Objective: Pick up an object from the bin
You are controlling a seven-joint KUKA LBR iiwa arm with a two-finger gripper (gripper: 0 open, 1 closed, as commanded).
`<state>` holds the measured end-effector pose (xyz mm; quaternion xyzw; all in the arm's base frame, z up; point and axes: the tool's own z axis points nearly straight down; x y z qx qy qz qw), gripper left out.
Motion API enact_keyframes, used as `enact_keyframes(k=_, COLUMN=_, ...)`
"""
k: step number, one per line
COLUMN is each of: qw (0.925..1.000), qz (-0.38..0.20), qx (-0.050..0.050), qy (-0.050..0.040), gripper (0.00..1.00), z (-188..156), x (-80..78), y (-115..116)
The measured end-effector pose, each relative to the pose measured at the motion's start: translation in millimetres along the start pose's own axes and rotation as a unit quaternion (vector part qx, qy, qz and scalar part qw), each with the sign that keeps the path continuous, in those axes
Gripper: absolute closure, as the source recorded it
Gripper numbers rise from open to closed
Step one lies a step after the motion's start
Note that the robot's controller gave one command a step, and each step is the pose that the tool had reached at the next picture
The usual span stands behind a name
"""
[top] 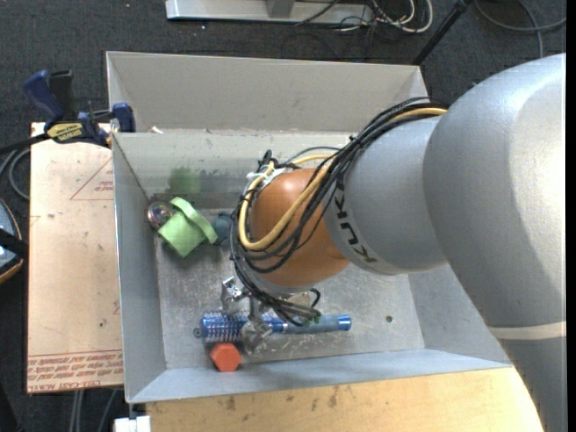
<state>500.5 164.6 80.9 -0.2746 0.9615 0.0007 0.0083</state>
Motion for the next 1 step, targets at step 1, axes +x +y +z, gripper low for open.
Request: enact_keyframes(k=1, qw=0.9999, qz=0.013, qx=-0.001, qy=0.0028, gripper=1.00, z=-136.7, x=-14.2, y=8.7)
